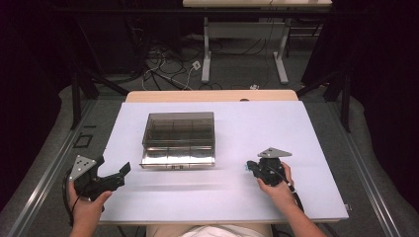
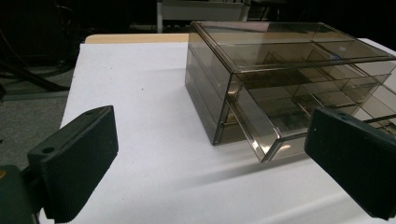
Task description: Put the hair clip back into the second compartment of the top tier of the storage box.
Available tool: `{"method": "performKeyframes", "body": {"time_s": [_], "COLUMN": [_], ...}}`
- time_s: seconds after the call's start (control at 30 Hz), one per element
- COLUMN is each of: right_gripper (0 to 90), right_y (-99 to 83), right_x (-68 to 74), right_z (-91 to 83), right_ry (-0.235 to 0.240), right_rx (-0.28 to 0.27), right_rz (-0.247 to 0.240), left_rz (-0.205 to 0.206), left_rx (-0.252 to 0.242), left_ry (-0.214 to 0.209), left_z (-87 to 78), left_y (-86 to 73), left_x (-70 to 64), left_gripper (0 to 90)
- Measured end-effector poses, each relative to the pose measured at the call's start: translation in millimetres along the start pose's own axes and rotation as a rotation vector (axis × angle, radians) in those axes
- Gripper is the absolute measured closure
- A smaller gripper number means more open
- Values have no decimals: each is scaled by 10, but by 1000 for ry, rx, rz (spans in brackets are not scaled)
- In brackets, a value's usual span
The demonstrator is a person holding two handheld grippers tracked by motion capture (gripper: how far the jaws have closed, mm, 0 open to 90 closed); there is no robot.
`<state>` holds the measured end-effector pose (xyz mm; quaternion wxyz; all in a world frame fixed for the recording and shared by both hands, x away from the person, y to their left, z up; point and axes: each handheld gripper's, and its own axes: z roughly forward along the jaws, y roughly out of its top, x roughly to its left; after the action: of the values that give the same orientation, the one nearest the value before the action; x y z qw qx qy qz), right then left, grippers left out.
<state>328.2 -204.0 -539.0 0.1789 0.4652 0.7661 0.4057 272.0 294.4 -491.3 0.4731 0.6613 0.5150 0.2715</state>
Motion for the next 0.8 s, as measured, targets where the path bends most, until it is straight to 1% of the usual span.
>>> {"method": "performKeyframes", "body": {"time_s": [0.17,0.3,0.33,0.4,0.53,0.6,0.63,0.8], "right_gripper": [888,888,888,888,888,888,888,888], "right_y": [7,15,15,18,26,40,51,101], "right_x": [-8,-17,-27,-39,-62,-63,-60,-25], "right_z": [-45,-92,-110,-132,-171,-197,-210,-272], "right_ry": [-8,-18,-22,-29,-31,-31,-25,-21], "right_rx": [-37,-75,-78,-93,-104,-116,-120,-140], "right_rz": [11,17,15,22,32,29,30,12], "left_rz": [-9,-5,2,-3,1,-10,-10,-19], "left_rx": [-4,-4,-7,-8,-4,-8,-8,-12], "left_ry": [4,4,7,4,5,5,5,11], "left_z": [-16,-29,-32,-34,-38,-42,-46,-57], "left_y": [-4,-6,-5,-5,-8,-12,-13,-15], "left_x": [2,3,7,4,6,8,14,26], "left_gripper": [27,27,27,27,27,28,27,29]}}
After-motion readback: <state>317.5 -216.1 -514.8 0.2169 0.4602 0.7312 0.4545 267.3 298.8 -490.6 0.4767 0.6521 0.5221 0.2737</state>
